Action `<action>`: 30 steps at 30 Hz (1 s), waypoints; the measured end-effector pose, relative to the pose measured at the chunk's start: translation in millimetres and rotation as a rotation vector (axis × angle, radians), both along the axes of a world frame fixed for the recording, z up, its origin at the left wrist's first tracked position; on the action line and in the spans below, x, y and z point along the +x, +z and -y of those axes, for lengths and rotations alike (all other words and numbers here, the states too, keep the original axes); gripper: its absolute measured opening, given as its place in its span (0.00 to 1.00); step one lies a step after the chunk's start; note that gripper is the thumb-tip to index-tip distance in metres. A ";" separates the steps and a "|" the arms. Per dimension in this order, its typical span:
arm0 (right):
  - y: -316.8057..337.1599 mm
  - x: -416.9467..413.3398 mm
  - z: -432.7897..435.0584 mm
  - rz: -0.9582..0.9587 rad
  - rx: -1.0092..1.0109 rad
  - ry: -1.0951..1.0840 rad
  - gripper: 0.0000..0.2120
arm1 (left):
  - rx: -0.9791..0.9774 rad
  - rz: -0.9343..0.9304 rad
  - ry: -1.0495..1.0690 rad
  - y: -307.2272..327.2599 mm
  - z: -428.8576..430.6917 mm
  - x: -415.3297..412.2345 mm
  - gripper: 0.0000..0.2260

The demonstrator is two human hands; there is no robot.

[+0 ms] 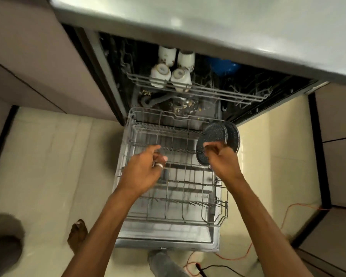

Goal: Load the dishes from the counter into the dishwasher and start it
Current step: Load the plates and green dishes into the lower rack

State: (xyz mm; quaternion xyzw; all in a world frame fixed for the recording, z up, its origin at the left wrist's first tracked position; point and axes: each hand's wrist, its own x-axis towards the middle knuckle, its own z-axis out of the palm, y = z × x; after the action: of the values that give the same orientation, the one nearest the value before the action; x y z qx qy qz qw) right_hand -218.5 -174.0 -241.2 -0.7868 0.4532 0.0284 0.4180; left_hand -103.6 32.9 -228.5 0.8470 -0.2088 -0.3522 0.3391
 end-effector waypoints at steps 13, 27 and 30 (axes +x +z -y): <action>321.6 146.3 -288.9 0.352 0.119 0.151 0.17 | -0.213 0.200 0.274 286.2 -252.8 109.4 0.12; 431.4 363.2 -492.0 0.562 0.198 0.505 0.10 | -0.302 0.395 0.520 402.9 -453.4 285.0 0.10; 428.5 417.1 -502.4 0.568 0.220 0.555 0.14 | -0.305 0.385 0.571 402.5 -467.6 328.2 0.10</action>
State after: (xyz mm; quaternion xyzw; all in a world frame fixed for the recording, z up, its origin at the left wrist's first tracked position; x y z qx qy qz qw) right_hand 198.7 328.4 187.3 -0.8064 0.0846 -0.0300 0.5846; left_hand 224.5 500.5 174.0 0.8616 -0.0743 -0.0427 0.5002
